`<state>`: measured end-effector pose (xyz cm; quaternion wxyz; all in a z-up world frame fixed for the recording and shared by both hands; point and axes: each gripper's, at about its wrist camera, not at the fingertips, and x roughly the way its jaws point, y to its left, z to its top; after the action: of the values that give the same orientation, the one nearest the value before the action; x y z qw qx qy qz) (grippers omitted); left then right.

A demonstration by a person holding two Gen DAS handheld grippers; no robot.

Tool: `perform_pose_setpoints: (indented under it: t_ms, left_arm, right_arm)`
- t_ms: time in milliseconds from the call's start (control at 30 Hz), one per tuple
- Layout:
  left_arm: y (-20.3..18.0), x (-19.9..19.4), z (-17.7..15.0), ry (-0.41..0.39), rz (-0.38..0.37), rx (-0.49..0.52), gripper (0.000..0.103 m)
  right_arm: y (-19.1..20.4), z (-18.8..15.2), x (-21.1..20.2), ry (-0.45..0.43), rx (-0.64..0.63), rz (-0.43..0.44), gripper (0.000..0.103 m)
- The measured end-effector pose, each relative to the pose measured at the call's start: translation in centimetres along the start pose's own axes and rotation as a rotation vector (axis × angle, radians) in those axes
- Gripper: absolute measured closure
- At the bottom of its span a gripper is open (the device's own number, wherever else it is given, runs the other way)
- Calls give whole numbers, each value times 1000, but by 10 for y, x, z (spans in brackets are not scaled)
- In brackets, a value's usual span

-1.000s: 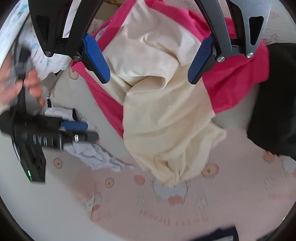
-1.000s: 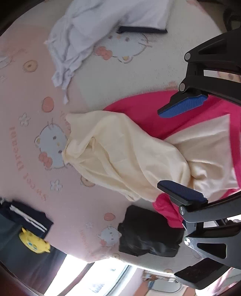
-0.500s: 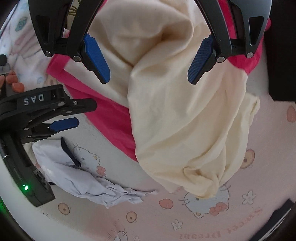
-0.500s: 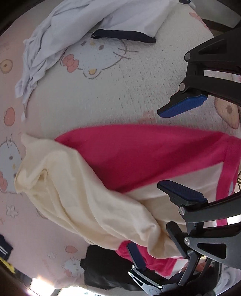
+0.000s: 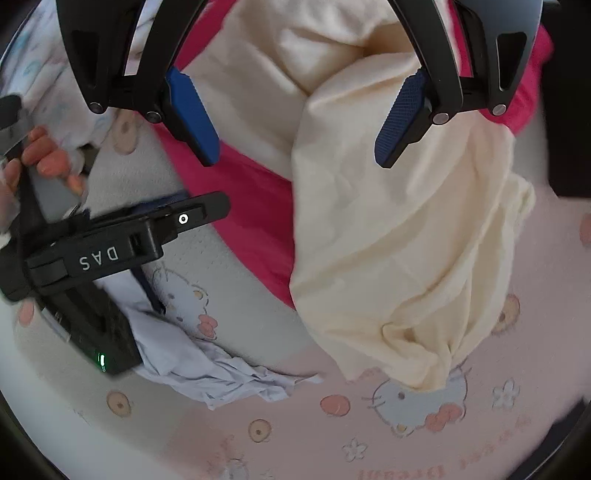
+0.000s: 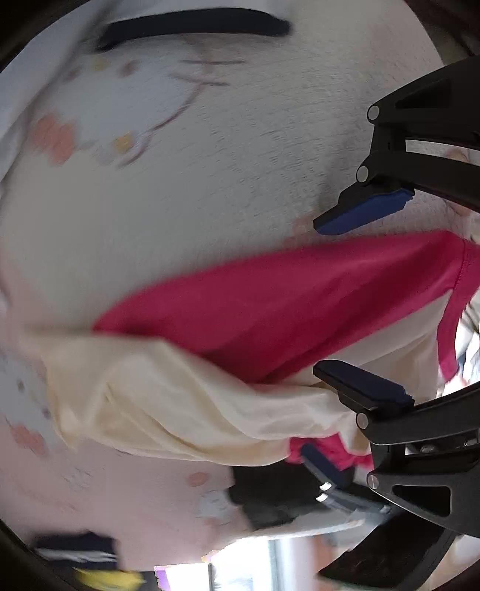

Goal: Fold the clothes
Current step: 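Grasp the cream and pink fabric with the right gripper while the left gripper approaches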

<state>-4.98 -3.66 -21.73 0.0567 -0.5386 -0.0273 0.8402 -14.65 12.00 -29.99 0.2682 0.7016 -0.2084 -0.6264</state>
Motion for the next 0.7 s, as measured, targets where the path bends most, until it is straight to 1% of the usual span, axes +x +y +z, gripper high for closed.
perform_pose_setpoints:
  t_ms: [100,167,233,267,300,333,367,433,467,533,567,700]
  left_arm:
    - [1,4,-1,19,-61,-73,17]
    - [0,6,-2,31,-98,-104,17]
    - [-3,8,-4,46,-139,-131,17]
    - [-4,9,-5,51,-152,-139,17]
    - [-6,9,-6,54,-158,-145,17]
    - [-7,10,-6,54,-157,-150,17]
    - [-9,10,-7,54,-154,-152,17]
    - [-11,10,-5,58,-150,-148,17]
    - [-13,10,-5,60,-150,-147,17]
    - [-16,11,-3,64,-160,-151,18]
    - [-18,12,-2,65,-163,-151,18]
    - [-26,16,2,64,-161,-133,18]
  right_arm:
    - [-18,0,1,3,95,84,33]
    - [-25,-1,2,-4,130,132,33]
    - [-31,-1,6,-2,180,210,33]
    - [-34,-1,9,3,200,235,34]
    - [-35,-1,13,5,215,252,38]
    - [-35,0,15,7,221,256,51]
    - [-35,1,19,13,223,244,59]
    - [-34,1,24,24,218,213,87]
    - [-32,-1,26,28,209,199,91]
    - [-28,-4,28,37,190,172,94]
    - [-25,-5,27,37,173,174,95]
    - [-12,-9,24,36,123,229,96]
